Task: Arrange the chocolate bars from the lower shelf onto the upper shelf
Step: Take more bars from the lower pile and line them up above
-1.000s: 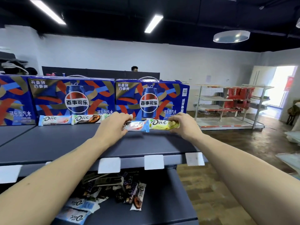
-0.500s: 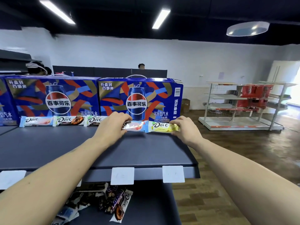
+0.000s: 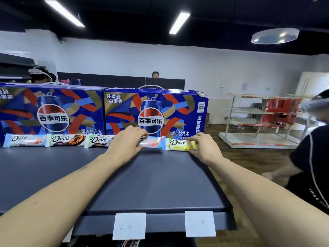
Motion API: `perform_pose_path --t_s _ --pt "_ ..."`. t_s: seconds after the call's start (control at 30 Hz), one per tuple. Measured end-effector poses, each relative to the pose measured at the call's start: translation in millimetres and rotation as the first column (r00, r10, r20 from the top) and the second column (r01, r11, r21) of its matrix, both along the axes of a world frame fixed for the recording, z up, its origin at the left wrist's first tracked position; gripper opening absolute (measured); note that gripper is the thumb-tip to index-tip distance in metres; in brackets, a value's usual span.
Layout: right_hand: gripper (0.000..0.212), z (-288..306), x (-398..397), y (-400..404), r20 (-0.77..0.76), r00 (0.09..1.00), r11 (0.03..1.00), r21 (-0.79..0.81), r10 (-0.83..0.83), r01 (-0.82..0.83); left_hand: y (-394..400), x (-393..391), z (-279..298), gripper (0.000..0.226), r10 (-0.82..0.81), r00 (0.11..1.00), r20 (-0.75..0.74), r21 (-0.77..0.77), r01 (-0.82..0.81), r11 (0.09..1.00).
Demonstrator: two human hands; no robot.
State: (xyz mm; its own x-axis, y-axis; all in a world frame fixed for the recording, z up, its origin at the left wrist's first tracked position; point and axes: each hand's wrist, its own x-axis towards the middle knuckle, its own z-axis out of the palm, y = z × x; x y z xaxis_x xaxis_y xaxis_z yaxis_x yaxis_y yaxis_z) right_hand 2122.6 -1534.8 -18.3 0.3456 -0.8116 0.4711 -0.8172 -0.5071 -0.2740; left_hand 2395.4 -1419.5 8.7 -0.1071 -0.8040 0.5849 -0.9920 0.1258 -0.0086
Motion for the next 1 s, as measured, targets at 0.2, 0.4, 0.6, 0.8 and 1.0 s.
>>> perform_pose_path --t_s 0.2,0.4,0.6,0.8,1.0 --pt "0.040 -3 10 -17 0.010 0.999 0.999 -0.012 -0.039 0.039 -16 7 -4 0.037 -0.017 1.000 -0.020 -0.010 0.017 1.000" --pt "0.038 -5 16 -23 -0.003 0.997 0.995 -0.059 -0.076 0.076 -25 12 -7 0.037 -0.022 0.999 -0.024 -0.006 0.022 1.000" --pt "0.034 -5 23 -24 -0.021 0.990 0.980 -0.145 -0.138 0.134 -29 16 -10 0.038 -0.027 0.999 -0.024 0.000 0.027 1.000" --pt "0.031 -7 29 -25 -0.006 0.984 0.969 -0.174 -0.177 0.173 -30 21 -12 0.040 -0.042 0.998 -0.041 0.007 0.042 0.999" --pt "0.029 -5 25 -20 0.023 0.984 0.971 -0.159 -0.178 0.179 -31 24 -11 0.040 -0.053 0.998 -0.036 0.008 0.053 0.999"
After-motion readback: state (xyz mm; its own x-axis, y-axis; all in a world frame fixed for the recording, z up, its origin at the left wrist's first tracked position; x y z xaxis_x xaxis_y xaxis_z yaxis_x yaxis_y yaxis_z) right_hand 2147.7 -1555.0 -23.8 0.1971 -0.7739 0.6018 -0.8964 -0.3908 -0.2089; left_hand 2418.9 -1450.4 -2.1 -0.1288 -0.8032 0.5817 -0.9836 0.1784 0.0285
